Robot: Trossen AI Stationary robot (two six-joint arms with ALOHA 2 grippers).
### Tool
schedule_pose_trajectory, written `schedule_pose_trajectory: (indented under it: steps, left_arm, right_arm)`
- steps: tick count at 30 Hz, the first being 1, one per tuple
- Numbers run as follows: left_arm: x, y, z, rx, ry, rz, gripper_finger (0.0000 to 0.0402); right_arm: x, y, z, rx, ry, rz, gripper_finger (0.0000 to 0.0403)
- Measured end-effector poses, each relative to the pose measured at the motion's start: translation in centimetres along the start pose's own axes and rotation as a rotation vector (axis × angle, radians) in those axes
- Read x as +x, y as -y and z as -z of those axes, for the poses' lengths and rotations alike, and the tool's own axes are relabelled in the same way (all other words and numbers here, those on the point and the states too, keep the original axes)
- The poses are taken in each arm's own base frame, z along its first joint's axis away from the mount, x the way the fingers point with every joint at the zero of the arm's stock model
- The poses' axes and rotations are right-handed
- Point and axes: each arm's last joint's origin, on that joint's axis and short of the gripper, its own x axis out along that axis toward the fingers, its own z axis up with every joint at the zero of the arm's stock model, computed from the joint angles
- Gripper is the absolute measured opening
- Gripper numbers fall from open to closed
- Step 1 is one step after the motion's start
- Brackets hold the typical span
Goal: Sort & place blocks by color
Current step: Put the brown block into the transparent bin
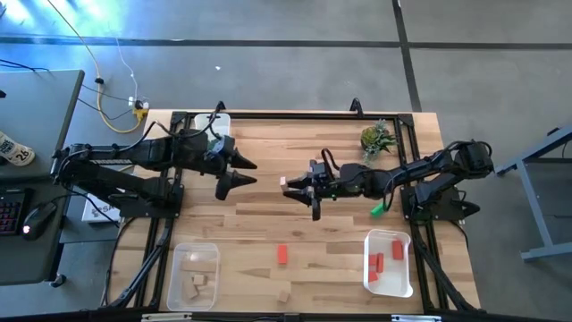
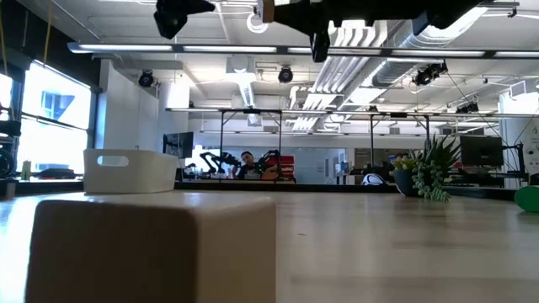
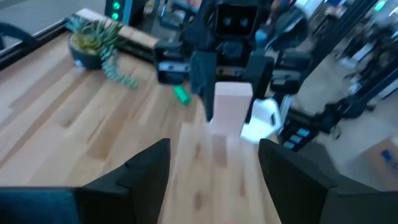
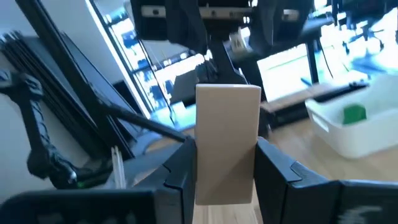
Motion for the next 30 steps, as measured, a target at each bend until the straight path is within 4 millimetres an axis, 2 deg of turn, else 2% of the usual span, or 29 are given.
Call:
schedule_pose_trajectory:
  steps: [8, 20, 30]
  left_arm:
    - [2.0, 0.1, -0.6, -0.059, 0.069, 0.034, 0.0231]
    - [5.5, -0.4, -0.7, -0.019, 0.114, 0.051, 0.0231]
    - [7.0, -0.5, -1.0, 0.037, 0.185, 0.076, 0.0230]
  right_arm:
    - [-0.1, -0.1, -1.0, -0.018, 0.111, 0.019, 0.0095]
    - [-0.1, 0.0, -1.1, -0.009, 0.124, 0.040, 0.0095]
    - [0.0, 0.0, -0.9, -0.007, 0.113, 0.047, 0.0095]
